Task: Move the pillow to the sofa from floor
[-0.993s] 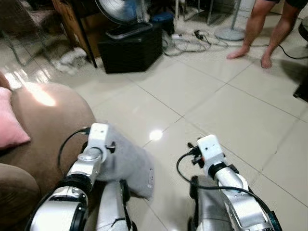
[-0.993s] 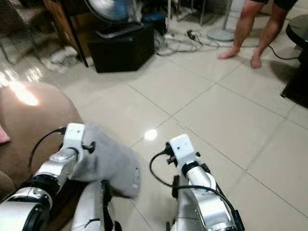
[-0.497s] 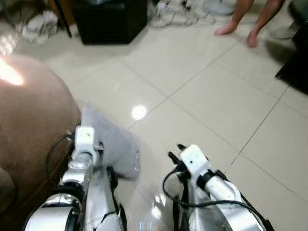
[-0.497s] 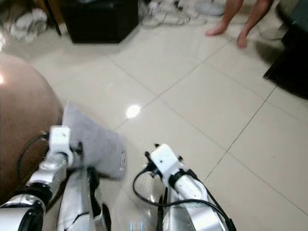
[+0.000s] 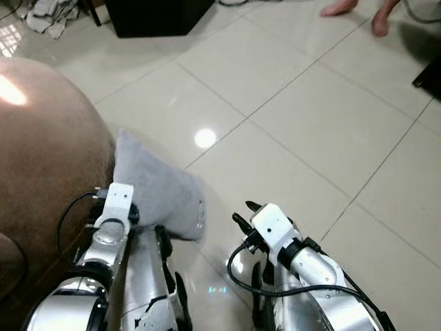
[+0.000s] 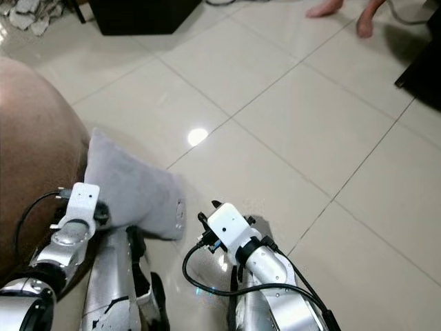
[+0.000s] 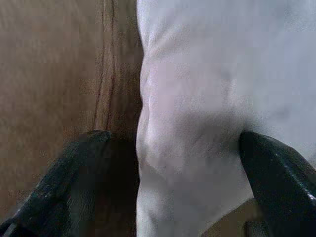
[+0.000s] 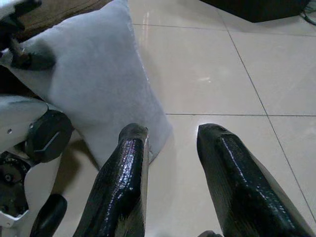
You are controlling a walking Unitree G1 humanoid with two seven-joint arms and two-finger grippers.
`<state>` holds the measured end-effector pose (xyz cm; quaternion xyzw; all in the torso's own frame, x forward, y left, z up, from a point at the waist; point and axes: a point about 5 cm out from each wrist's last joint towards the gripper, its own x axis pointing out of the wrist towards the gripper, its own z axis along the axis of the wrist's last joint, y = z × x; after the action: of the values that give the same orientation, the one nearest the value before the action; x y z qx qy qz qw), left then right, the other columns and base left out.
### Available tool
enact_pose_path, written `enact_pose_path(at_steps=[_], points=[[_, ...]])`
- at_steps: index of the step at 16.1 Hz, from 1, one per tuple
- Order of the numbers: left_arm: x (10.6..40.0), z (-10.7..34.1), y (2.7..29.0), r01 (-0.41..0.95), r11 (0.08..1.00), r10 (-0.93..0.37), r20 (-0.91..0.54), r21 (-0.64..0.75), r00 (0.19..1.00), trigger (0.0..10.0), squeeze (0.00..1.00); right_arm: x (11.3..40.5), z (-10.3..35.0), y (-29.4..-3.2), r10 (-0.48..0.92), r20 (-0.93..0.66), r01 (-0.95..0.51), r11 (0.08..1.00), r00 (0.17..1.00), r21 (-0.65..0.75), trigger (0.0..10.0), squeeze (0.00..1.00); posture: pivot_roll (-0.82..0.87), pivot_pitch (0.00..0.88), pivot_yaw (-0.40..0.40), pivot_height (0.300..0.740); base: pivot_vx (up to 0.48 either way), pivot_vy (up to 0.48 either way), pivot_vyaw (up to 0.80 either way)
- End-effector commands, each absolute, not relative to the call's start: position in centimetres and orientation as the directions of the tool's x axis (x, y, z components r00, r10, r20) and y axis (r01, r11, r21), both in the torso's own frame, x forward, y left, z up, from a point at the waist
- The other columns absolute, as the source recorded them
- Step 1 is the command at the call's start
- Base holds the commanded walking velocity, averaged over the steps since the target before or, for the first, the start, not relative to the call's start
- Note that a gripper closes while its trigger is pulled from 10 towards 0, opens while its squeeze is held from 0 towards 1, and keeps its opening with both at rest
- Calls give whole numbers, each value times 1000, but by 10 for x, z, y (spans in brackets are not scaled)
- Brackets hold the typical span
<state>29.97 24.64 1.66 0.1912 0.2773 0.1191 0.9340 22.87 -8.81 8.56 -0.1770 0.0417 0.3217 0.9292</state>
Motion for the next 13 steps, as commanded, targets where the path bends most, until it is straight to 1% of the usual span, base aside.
enact_pose_path(at_steps=[1,3,4,5,7,8,9,10,11,13], points=[[294,10,249,-106,889,347,-503,446,792,10000,1000,226,85,-88,582,-209,-618,724,786,-308,10000,0,-85,303,16,529,0,0,0],[293,7,247,-133,910,344,-533,394,773,10000,1000,224,86,-85,584,-210,-620,723,784,-303,10000,0,-86,304,17,529,0,0,0],[293,4,240,-116,930,304,-556,348,774,10000,1000,222,86,-83,591,-213,-627,719,778,-300,10000,0,-88,305,17,529,0,0,0],[292,2,235,-102,943,276,-572,316,772,10000,824,221,86,-81,599,-214,-636,712,772,-299,10000,0,-89,305,17,529,0,0,0],[294,0,225,-110,966,231,-581,236,780,10000,90,220,86,-79,614,-217,-650,701,759,-292,10000,0,-91,308,17,529,0,0,0],[296,0,219,-102,974,204,-582,204,787,7333,0,219,86,-79,618,-221,-656,698,755,-288,10000,0,-90,308,17,529,0,0,0],[296,0,218,-92,975,195,-582,203,789,7333,0,219,86,-80,618,-222,-656,698,755,-289,10000,0,-90,308,17,529,0,0,0],[296,0,216,-75,975,186,-582,210,792,510,0,219,86,-81,615,-226,-655,698,756,-291,10000,0,-90,306,17,529,0,0,0],[296,0,217,-80,974,192,-579,213,792,0,0,219,86,-82,612,-229,-653,699,757,-293,10000,0,-91,306,17,529,0,0,0],[297,1,218,-85,975,191,-575,207,796,0,0,220,86,-82,609,-230,-651,700,759,-296,10000,0,-90,307,19,529,0,0,0]])
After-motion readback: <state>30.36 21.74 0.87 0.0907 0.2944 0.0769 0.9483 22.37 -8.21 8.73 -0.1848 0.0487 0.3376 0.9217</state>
